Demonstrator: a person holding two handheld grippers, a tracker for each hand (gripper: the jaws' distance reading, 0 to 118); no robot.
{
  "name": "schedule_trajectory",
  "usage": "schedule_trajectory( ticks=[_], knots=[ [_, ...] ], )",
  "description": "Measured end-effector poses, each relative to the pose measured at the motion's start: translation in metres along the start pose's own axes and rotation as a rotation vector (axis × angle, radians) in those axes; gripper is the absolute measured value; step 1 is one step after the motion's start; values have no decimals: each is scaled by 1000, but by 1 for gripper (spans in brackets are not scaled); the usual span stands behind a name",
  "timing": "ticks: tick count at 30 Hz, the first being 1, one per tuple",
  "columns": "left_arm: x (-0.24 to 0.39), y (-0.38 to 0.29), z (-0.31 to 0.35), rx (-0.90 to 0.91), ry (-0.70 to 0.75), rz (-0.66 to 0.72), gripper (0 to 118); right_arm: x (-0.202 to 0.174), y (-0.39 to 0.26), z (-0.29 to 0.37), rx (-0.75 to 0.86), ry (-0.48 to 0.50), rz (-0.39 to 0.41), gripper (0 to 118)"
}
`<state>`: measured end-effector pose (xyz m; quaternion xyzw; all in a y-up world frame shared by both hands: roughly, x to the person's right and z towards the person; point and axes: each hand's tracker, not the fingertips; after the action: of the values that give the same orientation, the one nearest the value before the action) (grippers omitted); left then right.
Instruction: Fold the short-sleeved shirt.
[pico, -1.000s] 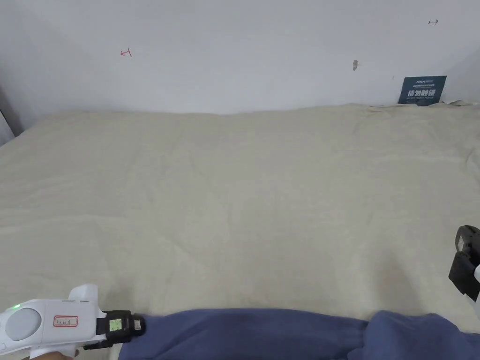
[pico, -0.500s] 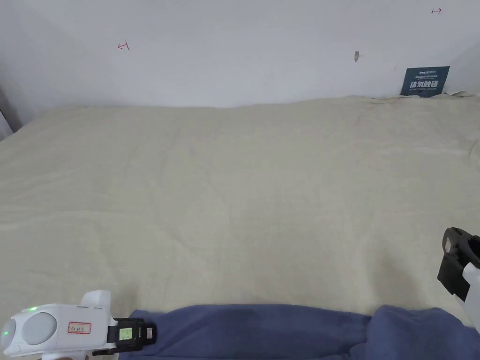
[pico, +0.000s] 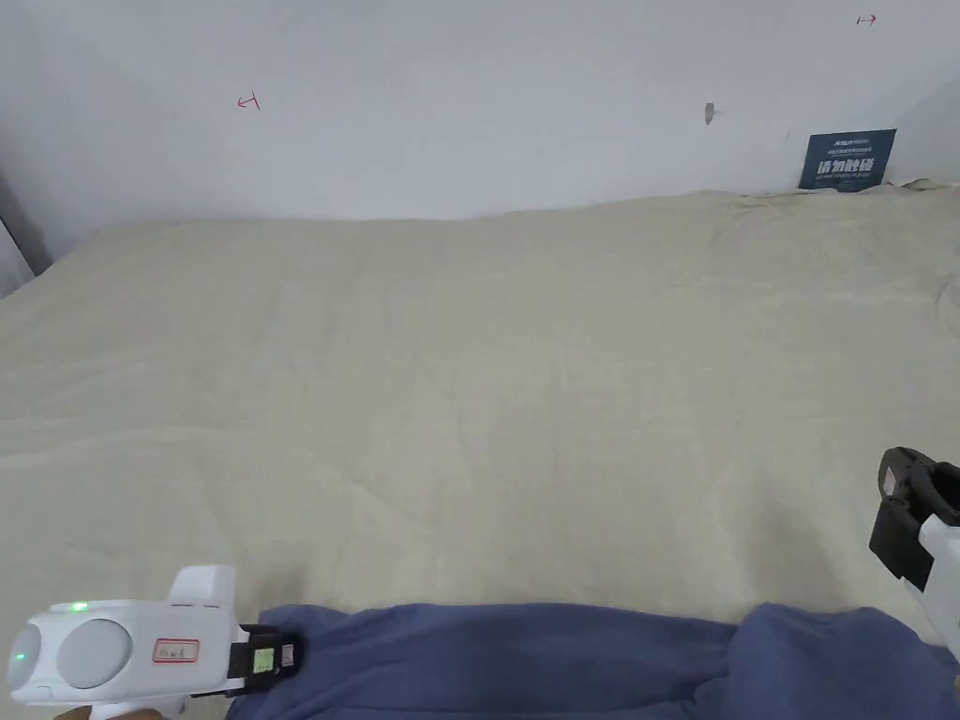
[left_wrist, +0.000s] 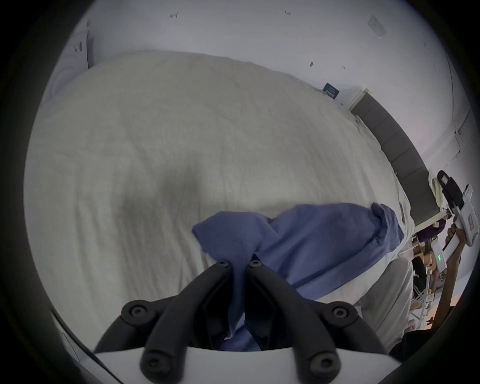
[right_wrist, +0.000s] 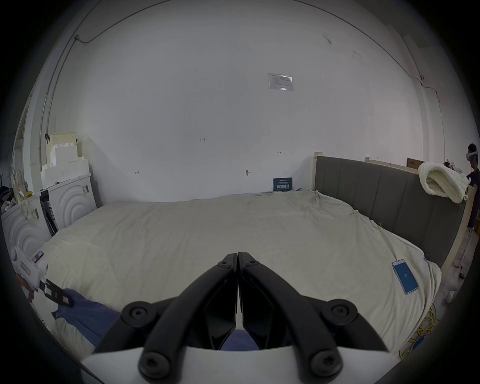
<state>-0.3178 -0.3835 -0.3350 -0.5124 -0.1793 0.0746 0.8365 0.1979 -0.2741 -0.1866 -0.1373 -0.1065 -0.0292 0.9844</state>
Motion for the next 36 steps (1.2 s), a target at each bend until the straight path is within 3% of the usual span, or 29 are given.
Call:
schedule_trajectory(
  ticks=[4,17,25,36],
  knots=[
    [-4,12,30,19,-16,19,2,1,3,-1,8,3,-8,0],
    [-62,12,83,3,173,171,2,-8,4,-4,9,30,-6,0],
    [0,16,67,-33,96,204,2,-6,-1,0,2,43,1,0],
    [110,29,-15,-139,-103,76,2,7,-4,11,8,32,-6,0]
  ],
)
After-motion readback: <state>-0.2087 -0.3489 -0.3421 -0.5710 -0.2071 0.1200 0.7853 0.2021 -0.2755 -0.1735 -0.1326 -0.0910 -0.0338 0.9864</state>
